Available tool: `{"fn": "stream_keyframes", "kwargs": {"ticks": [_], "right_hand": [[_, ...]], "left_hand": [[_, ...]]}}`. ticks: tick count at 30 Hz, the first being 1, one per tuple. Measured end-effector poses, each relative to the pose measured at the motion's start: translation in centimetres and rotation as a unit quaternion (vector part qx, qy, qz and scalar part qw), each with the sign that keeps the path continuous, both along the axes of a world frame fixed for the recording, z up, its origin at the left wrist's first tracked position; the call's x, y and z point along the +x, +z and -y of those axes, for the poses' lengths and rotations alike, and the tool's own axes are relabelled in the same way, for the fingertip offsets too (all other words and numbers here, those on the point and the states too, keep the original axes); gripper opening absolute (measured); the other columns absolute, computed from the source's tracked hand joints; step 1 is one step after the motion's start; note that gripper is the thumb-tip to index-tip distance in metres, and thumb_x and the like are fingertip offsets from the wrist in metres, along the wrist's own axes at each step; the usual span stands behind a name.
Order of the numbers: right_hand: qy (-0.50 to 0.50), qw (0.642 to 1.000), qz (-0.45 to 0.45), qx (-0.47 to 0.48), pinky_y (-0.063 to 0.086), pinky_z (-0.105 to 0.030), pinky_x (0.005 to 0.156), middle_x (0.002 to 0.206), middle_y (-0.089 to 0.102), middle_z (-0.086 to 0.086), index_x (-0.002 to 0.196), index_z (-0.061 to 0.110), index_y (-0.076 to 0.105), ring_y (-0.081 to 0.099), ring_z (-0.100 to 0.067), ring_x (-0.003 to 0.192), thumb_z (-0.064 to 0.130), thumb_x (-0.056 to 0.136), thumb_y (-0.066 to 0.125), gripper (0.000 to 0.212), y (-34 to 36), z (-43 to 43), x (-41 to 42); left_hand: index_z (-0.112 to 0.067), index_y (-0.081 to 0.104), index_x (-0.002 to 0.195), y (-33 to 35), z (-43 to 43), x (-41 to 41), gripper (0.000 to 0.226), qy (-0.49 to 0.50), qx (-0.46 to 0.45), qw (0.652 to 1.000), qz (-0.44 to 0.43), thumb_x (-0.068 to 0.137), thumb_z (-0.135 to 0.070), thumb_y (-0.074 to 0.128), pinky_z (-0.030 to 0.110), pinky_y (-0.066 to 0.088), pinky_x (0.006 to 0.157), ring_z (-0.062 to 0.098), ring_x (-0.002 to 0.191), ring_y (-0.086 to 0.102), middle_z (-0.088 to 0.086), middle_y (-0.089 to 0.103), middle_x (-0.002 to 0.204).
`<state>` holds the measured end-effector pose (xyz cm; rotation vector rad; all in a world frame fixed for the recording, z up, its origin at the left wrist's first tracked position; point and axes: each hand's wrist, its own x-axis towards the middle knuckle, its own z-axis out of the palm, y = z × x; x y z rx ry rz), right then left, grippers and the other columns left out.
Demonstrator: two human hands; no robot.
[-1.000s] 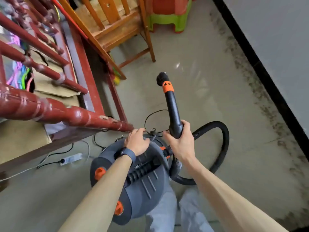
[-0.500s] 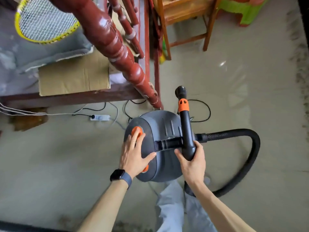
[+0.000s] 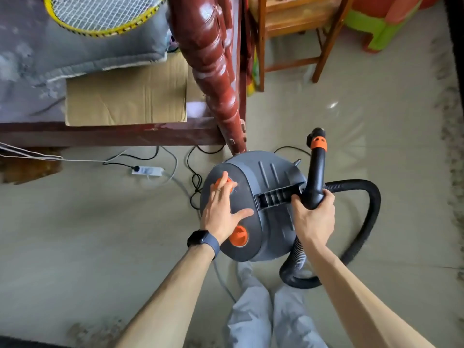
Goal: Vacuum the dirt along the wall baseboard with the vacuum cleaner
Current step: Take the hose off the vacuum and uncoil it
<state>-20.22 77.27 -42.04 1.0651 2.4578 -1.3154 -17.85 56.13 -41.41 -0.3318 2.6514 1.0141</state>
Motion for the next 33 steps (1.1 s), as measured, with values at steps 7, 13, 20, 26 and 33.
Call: {"fn": "stream_keyframes", "kwargs": {"ticks": [7,13,20,26,33], "right_hand": [[0.060,0.998,-0.009,-0.006,0.043,-0.042,0.085,0.119,0.054,0.000,0.130,0.035,0.049,0.051,-0.023,0.089,0.038,0.082,0.076,0.055,1.5,7.4,2.8],[-0.005,0.999,0.001,-0.037,0.041,-0.032,0.085,0.105,0.067,0.007,0.121,0.038,0.050,0.062,-0.019,0.098,0.046,0.078,0.079,0.052,1.0,4.7,2.5],[-0.006,0.999,0.034,0.005,0.045,-0.034,0.085,0.095,0.066,0.004,0.125,0.035,0.047,0.058,-0.026,0.089,0.034,0.078,0.072,0.053,1.0,3.7,0.4],[0.006,0.999,0.024,0.021,0.038,-0.030,0.081,0.097,0.061,0.007,0.127,0.032,0.049,0.052,-0.022,0.087,0.032,0.080,0.071,0.052,1.2,3.9,0.4],[0.019,0.999,0.034,0.024,0.037,-0.031,0.081,0.100,0.063,0.005,0.128,0.032,0.048,0.059,-0.028,0.095,0.032,0.081,0.070,0.052,1.3,3.9,0.5]], "left_hand": [[-0.024,0.046,0.144,0.5,4.0,0.3,0.057,0.016,0.002,1.000,-0.023,0.092,-0.017,0.066,0.032,0.039,0.105,0.021,0.134,0.046,0.000,0.047,0.148],[-0.030,0.050,0.140,1.3,4.8,-0.6,0.053,-0.015,-0.017,1.000,0.014,0.090,-0.020,0.066,0.039,0.047,0.094,0.029,0.116,0.057,0.000,0.054,0.134],[-0.040,0.054,0.122,0.9,3.4,2.8,0.056,-0.213,-0.124,0.968,-0.039,0.073,-0.058,0.071,0.050,0.054,0.084,0.035,0.129,0.045,0.000,0.011,0.164],[-0.016,0.071,0.103,0.2,2.1,5.6,0.035,-0.273,-0.131,0.949,-0.089,0.078,-0.038,0.081,0.077,0.043,0.084,0.063,0.135,0.028,0.016,0.044,0.151],[-0.016,0.065,0.097,-0.9,3.1,6.3,0.023,-0.322,-0.192,0.916,-0.141,0.092,0.002,0.052,0.077,0.043,0.087,0.066,0.134,0.025,0.020,0.042,0.151]]}}
